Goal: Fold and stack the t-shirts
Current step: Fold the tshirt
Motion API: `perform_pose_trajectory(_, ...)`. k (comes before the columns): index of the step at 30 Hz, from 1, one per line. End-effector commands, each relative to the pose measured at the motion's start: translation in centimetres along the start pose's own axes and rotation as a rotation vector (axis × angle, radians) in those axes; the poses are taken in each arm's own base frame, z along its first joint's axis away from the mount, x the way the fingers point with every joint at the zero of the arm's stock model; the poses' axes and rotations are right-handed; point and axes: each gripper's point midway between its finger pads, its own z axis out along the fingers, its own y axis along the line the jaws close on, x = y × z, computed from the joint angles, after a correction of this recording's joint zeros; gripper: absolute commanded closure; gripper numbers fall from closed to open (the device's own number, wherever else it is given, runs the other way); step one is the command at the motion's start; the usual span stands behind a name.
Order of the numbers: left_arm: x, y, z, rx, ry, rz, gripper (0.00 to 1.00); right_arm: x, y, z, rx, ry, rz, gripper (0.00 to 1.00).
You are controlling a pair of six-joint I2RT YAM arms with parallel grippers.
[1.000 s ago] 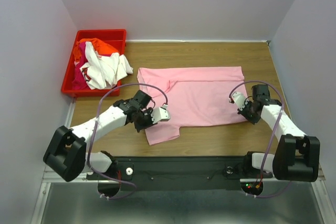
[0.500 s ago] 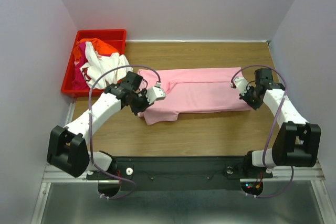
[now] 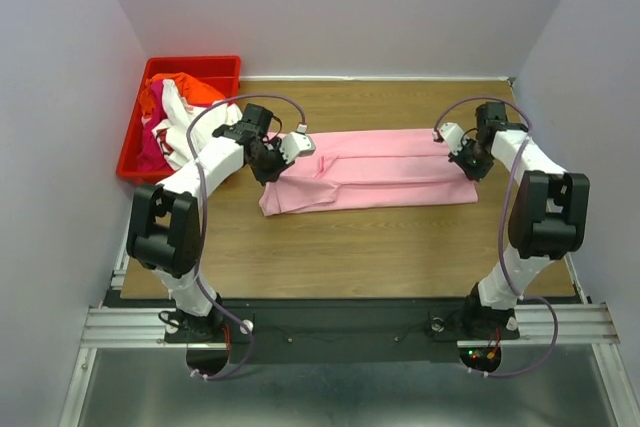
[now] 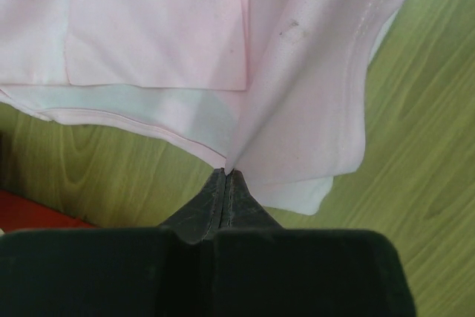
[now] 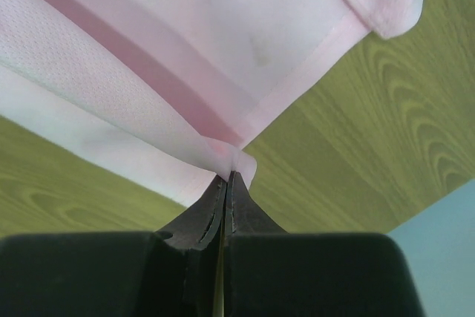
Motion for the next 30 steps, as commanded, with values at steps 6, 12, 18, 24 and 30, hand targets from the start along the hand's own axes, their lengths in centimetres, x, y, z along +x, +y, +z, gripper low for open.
perform_pose_trajectory(6, -2.2, 3.3, 1.1, -0.034, -0.048, 0.016, 1.0, -1.5, -3.4, 1.8, 0.038, -0.013, -0.004, 0.99)
perform_pose_trajectory(12, -2.8, 4.3, 1.4, -0.051, -0.06, 0.015, 1.0, -2.2, -4.5, 1.9, 0.053, -0.022, -0.001, 0.99)
perform_pose_trajectory(18, -2.9, 5.1, 2.2, -0.058, -0.054, 0.013, 1.0, -2.7, -5.4, 2.5, 0.059, -0.021, -0.001, 1.0)
perform_pose_trajectory(24, -2.4, 5.6, 3.6, -0.061, -0.05, -0.004, 1.0, -2.7, -5.6, 3.6, 0.048, -0.01, 0.011, 0.98)
perform_pose_trajectory(30, -1.9, 6.6, 4.9, -0.079, -0.051, -0.037, 0.87, -3.8, -6.9, 4.3, 0.065, -0.034, 0.075, 0.67)
